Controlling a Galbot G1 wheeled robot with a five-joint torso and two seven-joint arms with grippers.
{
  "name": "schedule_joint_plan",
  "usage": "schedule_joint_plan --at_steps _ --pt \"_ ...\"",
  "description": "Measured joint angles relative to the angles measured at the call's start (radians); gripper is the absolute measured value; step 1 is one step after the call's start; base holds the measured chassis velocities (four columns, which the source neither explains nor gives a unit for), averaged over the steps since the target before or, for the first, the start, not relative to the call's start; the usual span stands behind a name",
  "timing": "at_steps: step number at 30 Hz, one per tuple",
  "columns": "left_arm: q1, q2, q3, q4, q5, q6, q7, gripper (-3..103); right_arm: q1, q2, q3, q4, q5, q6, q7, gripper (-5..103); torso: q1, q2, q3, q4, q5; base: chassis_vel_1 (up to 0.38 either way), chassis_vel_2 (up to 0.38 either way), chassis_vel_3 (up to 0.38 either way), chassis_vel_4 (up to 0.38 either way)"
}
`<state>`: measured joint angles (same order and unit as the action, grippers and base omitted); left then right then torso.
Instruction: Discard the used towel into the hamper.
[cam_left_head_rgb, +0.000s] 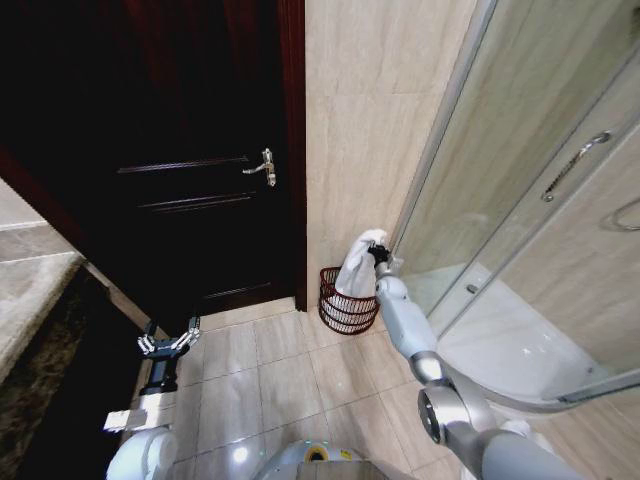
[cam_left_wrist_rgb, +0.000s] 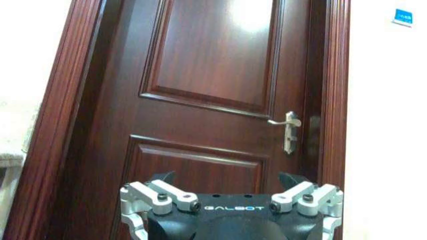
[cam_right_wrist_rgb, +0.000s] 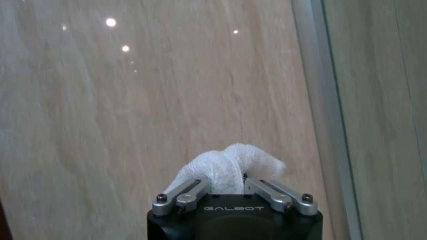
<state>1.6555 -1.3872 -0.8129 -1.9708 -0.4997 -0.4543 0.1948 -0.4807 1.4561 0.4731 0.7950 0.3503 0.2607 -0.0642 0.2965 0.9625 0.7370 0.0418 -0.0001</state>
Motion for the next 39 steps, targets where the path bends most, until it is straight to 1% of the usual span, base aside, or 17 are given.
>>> schedule_joint_plan --at_steps 6,10,14,18,19,20,23,24,28,29,31,32,33,34,37,38,39 --pt "0.001 0.003 0.000 0.000 -0.001 -0.001 0.000 100 -0.040 -0.004 -0.001 0.024 -0.001 -0.032 -0.001 7 -0.011 -0.022 -0.011 0.0000 0.0000 0.000 0.000 0.000 0.000" --pt "0.003 0.003 0.000 0.001 -0.003 -0.007 0.000 100 -0.067 -0.001 0.018 0.029 0.032 -0.088 -0.018 7 -0.023 -0.047 -0.024 0.0001 0.0001 0.000 0.000 0.000 0.000" --pt "0.006 0.002 0.000 0.002 -0.003 -0.009 0.001 100 -0.070 0.002 0.035 0.023 0.051 -0.120 -0.036 7 -0.029 -0.059 -0.030 0.0001 0.0000 0.000 0.000 0.000 0.000" --pt "0.009 0.002 -0.001 0.006 -0.004 -0.014 0.001 100 -0.082 0.002 0.047 0.043 0.126 -0.221 -0.058 7 -0.040 -0.083 -0.043 -0.0001 0.0000 0.000 0.000 0.000 0.000" --pt "0.009 0.002 -0.001 0.006 -0.004 -0.014 0.001 100 -0.082 0.002 0.047 0.043 0.126 -0.221 -0.058 7 -0.040 -0.083 -0.043 -0.0001 0.0000 0.000 0.000 0.000 0.000" --pt "0.009 0.003 -0.002 0.007 -0.005 -0.015 0.001 100 -0.082 0.002 0.051 0.046 0.142 -0.241 -0.058 7 -0.042 -0.089 -0.047 0.0000 -0.0001 0.000 0.000 0.000 0.000" --pt "0.010 0.005 -0.004 0.007 -0.007 -0.016 0.001 100 -0.080 0.002 0.066 0.054 0.183 -0.332 -0.028 7 -0.049 -0.107 -0.057 0.0000 0.0001 0.000 0.000 0.000 0.000" --pt "0.010 0.005 -0.004 0.007 -0.007 -0.016 0.001 100 -0.080 0.002 0.066 0.054 0.183 -0.332 -0.028 7 -0.049 -0.107 -0.057 0.0000 0.0001 0.000 0.000 0.000 0.000" --pt "0.010 0.006 -0.005 0.011 -0.008 -0.019 0.001 100 -0.090 -0.007 0.077 0.128 0.254 -0.537 0.024 7 -0.059 -0.128 -0.069 0.0000 -0.0001 0.000 0.000 0.000 0.000" --pt "0.009 0.006 -0.004 0.013 -0.008 -0.020 0.001 100 -0.095 -0.010 0.080 0.140 0.263 -0.573 0.023 7 -0.062 -0.134 -0.072 -0.0002 -0.0001 0.000 0.000 0.000 0.000" --pt "0.009 0.006 -0.004 0.014 -0.008 -0.020 0.001 100 -0.096 -0.011 0.083 0.141 0.257 -0.587 0.017 7 -0.065 -0.140 -0.075 -0.0001 0.0000 0.000 0.000 0.000 0.000" --pt "0.009 0.006 -0.003 0.014 -0.008 -0.021 0.001 100 -0.096 -0.011 0.087 0.139 0.243 -0.593 0.011 4 -0.067 -0.146 -0.079 -0.0001 0.0000 0.000 0.000 0.000 0.000" --pt "0.009 0.006 -0.003 0.015 -0.008 -0.021 0.001 100 -0.094 -0.012 0.092 0.136 0.235 -0.605 0.005 8 -0.070 -0.151 -0.082 0.0000 0.0000 0.000 0.000 0.000 0.000" --pt "0.009 0.006 -0.003 0.015 -0.008 -0.021 0.001 100 -0.094 -0.012 0.092 0.136 0.235 -0.605 0.005 8 -0.070 -0.151 -0.082 0.0000 0.0000 0.000 0.000 0.000 0.000" --pt "0.010 0.006 -0.004 0.015 -0.009 -0.022 0.001 100 -0.087 -0.012 0.109 0.146 0.247 -0.681 0.013 24 -0.078 -0.168 -0.090 0.0000 0.0001 0.000 0.000 0.000 0.000" --pt "0.010 0.007 -0.004 0.015 -0.009 -0.022 0.001 100 -0.084 -0.012 0.117 0.163 0.291 -0.733 0.046 24 -0.080 -0.173 -0.093 0.0000 0.0002 0.000 0.000 0.000 0.000" --pt "0.010 0.007 -0.004 0.015 -0.009 -0.022 0.001 100 -0.084 -0.012 0.117 0.163 0.291 -0.733 0.046 24 -0.080 -0.173 -0.093 0.0000 0.0002 0.000 0.000 0.000 0.000"
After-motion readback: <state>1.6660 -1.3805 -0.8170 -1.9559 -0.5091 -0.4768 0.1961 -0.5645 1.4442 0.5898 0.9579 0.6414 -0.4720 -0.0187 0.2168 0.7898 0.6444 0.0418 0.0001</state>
